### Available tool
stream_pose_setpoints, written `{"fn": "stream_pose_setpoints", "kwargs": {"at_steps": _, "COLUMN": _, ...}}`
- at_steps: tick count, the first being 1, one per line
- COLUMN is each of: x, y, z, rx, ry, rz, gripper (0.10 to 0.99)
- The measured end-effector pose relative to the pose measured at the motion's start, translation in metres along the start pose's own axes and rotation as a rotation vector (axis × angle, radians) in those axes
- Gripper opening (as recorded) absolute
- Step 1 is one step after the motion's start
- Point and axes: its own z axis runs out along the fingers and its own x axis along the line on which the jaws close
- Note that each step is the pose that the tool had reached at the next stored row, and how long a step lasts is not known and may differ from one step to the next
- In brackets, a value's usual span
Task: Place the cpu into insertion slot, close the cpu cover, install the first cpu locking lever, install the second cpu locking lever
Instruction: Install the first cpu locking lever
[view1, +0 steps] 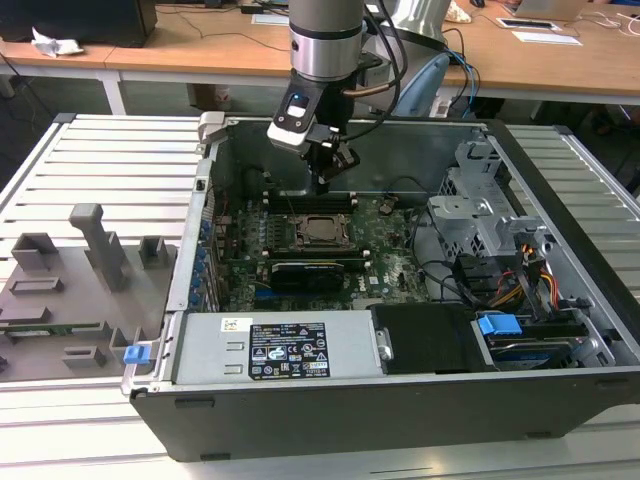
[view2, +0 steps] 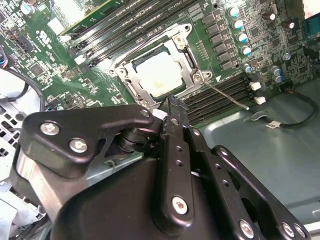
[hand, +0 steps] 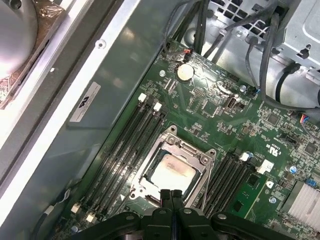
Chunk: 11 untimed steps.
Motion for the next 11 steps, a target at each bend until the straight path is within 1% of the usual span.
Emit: {"fn": "stream_pose_setpoints", "kwargs": {"at_steps": 11, "x": 0.0, "y": 0.0, "z": 0.0, "rx": 0.0, "ry": 0.0018, "rz": -0.035, "gripper": 0.106}}
